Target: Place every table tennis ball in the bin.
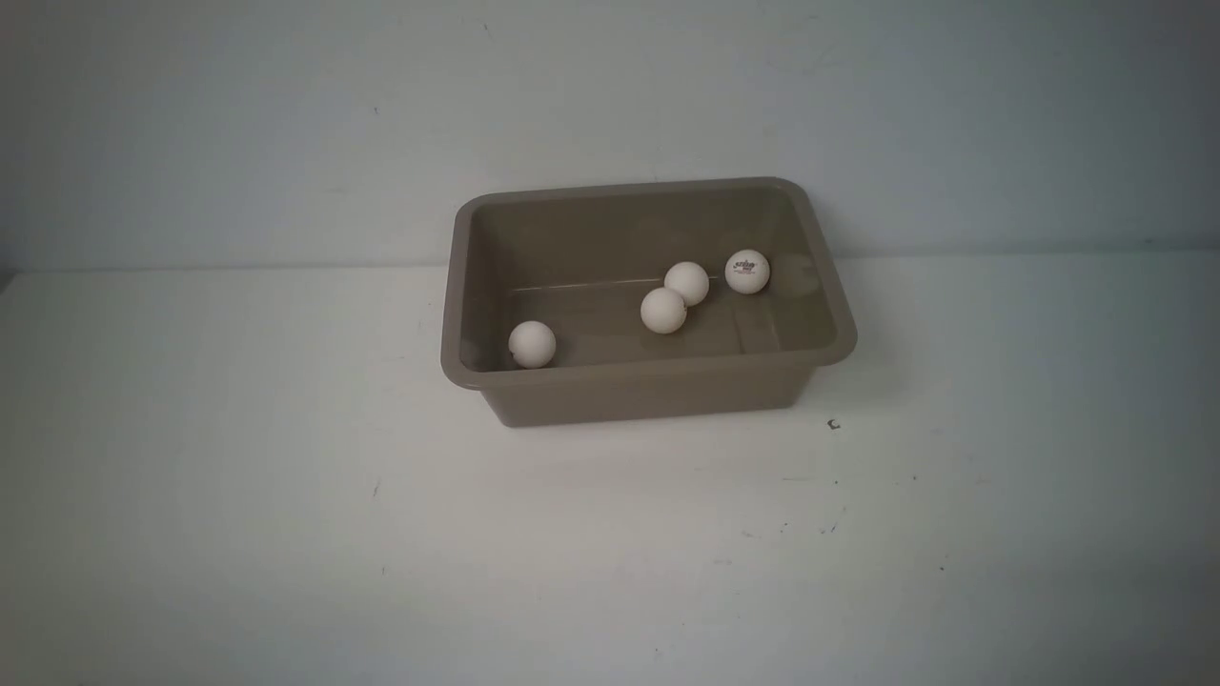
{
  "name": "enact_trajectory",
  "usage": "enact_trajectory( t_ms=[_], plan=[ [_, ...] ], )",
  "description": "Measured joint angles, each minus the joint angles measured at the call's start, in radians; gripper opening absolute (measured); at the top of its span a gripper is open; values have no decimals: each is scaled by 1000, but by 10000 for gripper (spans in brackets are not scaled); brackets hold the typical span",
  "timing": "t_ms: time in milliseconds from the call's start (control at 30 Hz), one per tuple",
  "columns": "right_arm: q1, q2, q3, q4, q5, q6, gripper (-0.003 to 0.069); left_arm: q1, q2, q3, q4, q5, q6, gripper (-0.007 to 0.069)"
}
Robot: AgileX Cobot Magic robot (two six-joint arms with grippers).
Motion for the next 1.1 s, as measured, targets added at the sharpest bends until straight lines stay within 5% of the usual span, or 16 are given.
enact_trajectory(
  t_ms=[1100],
  plan=[
    [0, 0, 0, -7, 1, -24, -18, 0, 0, 0, 0, 0, 0, 552]
  ],
)
